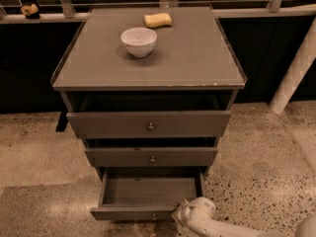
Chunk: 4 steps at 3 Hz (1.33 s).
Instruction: Open bottom drawer
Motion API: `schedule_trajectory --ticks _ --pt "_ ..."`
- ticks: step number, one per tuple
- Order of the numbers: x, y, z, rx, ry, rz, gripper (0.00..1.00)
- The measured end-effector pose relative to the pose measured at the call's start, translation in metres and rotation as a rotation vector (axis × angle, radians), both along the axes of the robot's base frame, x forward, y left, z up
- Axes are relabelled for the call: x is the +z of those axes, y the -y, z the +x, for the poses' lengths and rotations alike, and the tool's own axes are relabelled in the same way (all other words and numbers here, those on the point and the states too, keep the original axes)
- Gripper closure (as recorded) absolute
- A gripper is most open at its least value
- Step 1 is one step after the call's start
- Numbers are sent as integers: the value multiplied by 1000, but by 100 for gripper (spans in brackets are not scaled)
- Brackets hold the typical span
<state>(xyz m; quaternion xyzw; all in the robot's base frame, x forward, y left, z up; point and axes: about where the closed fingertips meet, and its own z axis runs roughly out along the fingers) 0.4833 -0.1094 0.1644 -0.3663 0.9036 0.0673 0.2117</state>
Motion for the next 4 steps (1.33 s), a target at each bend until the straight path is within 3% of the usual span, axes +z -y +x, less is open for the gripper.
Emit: schedule_trajectory --ticks 1,4 --pt "-5 -1 -14 6 -18 11 100" --pt "1 0 -27 7 -36 11 100"
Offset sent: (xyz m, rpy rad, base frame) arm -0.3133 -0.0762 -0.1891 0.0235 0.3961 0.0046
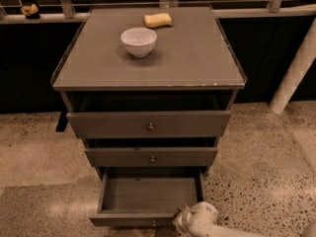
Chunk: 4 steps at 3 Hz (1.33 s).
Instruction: Open bottom drawer
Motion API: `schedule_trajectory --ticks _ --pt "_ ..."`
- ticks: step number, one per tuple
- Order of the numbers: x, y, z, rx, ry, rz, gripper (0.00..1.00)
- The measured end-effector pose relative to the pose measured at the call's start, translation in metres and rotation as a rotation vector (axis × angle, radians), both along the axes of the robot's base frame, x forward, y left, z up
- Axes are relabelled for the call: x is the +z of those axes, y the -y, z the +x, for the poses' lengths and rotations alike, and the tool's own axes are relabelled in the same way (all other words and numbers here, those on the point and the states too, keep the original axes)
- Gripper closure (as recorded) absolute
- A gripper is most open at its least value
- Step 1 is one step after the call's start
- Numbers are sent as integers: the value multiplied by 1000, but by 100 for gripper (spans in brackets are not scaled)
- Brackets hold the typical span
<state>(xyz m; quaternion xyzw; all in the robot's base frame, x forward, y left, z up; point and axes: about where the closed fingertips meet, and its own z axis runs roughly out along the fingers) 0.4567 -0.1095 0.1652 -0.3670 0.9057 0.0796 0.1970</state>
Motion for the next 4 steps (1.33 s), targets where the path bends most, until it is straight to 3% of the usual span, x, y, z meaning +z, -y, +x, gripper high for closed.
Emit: schedule_trajectory --ticks 2,3,4 --pt "0 1 -14 -1 -22 1 100" --pt "-4 3 -30 -19 -62 1 100" --pt "1 2 -30 -19 -62 1 100"
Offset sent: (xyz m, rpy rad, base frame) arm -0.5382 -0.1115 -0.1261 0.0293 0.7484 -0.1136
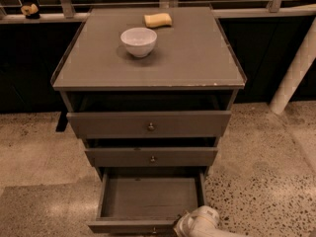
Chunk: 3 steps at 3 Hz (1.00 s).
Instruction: Open bottom drawer
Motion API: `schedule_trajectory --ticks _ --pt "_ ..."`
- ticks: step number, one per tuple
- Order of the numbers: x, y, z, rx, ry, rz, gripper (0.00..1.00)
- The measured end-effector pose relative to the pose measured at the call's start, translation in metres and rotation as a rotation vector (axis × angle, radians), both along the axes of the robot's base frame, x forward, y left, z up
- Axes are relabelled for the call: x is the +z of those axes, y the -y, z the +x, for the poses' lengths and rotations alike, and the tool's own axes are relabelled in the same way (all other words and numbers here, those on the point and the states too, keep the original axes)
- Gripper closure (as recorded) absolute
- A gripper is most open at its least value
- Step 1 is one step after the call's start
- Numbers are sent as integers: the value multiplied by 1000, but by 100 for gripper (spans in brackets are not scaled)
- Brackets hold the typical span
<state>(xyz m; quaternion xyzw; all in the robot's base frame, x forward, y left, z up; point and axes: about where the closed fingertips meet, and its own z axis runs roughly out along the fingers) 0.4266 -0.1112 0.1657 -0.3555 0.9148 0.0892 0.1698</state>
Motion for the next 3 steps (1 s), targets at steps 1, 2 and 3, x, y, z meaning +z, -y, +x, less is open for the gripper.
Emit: schedule_trajectory --ticks 1,2,3 --pt "0 0 0 0 0 0 82" --pt "0 0 0 0 0 0 59" --pt "0 0 0 0 0 0 36"
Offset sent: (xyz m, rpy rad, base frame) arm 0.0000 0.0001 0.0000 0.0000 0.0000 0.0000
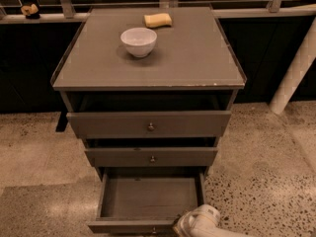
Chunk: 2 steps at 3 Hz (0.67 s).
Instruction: Open bottom drawer
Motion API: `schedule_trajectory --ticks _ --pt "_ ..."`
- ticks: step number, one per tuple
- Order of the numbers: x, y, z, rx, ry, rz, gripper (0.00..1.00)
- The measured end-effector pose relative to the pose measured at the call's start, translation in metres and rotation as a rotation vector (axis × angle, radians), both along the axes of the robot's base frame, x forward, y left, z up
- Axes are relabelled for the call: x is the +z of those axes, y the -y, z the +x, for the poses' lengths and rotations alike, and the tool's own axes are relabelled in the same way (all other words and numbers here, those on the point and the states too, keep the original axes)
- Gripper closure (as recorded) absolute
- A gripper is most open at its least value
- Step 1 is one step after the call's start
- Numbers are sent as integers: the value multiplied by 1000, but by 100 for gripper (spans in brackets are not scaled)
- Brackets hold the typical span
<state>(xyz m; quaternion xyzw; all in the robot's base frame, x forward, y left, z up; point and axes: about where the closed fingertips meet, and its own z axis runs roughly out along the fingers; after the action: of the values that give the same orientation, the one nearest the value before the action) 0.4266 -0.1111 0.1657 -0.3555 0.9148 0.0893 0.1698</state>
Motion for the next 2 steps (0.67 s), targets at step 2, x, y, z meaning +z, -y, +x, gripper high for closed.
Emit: schedule_trajectory --ticks 2 --pt "0 0 0 0 0 0 0"
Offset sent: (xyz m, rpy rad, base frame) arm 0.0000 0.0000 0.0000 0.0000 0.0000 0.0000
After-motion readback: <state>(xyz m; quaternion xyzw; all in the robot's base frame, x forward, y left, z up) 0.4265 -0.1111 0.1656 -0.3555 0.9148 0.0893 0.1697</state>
